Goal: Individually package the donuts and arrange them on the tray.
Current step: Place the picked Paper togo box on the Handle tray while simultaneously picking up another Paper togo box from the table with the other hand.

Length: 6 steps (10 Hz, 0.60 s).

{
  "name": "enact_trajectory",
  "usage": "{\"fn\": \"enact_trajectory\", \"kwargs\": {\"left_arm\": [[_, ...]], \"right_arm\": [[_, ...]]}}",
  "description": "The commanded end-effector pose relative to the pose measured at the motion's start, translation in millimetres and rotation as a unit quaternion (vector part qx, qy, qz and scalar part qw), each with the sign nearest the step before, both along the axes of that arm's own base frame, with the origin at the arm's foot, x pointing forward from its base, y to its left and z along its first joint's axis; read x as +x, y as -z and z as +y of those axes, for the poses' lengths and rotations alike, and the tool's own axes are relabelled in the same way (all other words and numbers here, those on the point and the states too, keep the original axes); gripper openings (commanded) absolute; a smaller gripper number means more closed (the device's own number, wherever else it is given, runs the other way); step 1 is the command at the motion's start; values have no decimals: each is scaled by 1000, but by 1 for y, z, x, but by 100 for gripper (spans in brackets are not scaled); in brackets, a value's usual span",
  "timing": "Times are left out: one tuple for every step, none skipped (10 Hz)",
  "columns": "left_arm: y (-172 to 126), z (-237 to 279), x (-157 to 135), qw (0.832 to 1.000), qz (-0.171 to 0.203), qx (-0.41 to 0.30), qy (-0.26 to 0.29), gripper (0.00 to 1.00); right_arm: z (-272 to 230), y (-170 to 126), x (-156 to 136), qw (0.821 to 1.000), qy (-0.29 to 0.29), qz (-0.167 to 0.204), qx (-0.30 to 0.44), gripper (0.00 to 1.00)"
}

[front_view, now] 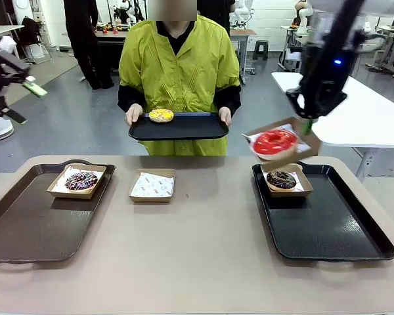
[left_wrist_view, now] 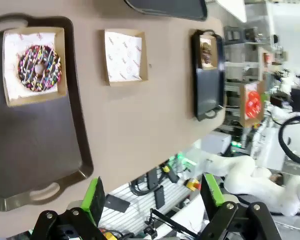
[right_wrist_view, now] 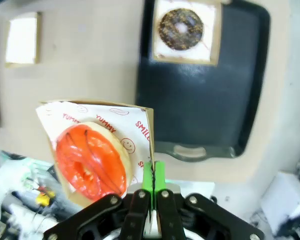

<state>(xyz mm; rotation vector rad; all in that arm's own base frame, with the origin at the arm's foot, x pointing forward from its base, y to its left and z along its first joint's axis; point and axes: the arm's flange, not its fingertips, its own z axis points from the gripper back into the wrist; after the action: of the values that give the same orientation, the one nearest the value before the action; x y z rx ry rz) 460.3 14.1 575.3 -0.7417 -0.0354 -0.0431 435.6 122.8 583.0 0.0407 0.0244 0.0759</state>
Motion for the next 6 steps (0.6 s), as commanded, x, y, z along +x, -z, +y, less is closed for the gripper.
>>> {"fn": "enact_trajectory", "kwargs": {"left_arm": [[21,-34,31,997,15,76,-7,100],[34,-60,42,994,19,108,-2,100],[52,-85,47,990,19,141,-7,100],[66,-106,47,986,10,169,-5,100],[80,-126,47,980,3,197,0,100],[92,-142,47,976,-7,217,1,100]], "right_arm": [[-36,38,-17,1000,8,2,3,1],[-51,55,-17,1000,13,6,1,1],[-61,71,-14,1000,7,2,-12,1],[-71,85,-9,1000,12,-6,-9,1],[-79,96,-6,1000,12,-7,-11,1],[-82,105,-4,1000,8,-6,-10,1]]}}
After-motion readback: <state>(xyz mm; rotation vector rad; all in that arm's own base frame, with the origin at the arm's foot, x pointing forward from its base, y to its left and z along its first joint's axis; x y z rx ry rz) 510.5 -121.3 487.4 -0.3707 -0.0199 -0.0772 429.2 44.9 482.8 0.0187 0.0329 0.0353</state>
